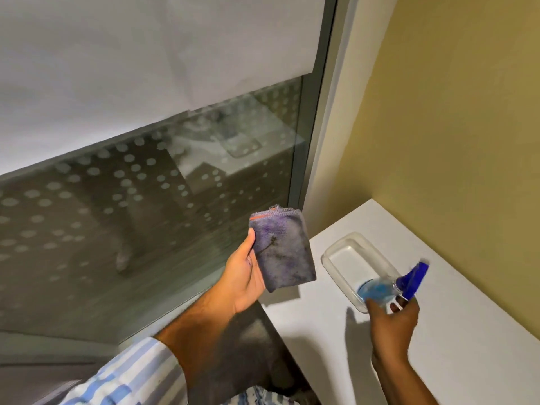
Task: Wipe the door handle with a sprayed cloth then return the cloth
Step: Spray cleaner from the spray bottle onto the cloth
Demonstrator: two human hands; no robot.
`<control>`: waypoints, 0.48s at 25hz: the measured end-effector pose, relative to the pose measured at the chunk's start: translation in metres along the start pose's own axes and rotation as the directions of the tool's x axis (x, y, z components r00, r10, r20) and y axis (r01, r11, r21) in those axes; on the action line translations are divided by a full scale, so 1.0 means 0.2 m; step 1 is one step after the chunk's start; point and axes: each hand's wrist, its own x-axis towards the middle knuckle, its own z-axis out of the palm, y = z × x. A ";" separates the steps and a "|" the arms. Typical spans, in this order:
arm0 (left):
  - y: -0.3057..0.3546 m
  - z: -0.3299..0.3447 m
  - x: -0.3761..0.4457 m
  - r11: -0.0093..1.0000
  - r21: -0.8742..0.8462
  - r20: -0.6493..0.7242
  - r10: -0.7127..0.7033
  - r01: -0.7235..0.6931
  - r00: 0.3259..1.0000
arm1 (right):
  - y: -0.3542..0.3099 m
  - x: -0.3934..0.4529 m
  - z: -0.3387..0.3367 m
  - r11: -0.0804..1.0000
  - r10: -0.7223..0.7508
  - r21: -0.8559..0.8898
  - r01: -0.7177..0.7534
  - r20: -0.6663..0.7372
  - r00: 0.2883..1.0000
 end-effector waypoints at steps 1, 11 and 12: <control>0.03 -0.05 -0.04 1.000 -0.001 -0.005 0.007 -0.007 1.000 | 0.02 -0.07 0.02 1.000 0.027 -0.003 -0.027 -0.002 1.000; 0.21 -0.61 -0.42 1.000 0.016 -0.019 -0.021 0.021 1.000 | -0.11 -0.23 0.08 0.993 0.120 0.033 -0.116 -0.139 0.983; 0.22 -0.65 -0.44 1.000 0.014 -0.010 -0.026 0.026 1.000 | -0.14 -0.27 0.09 0.993 0.109 0.051 -0.104 -0.132 0.985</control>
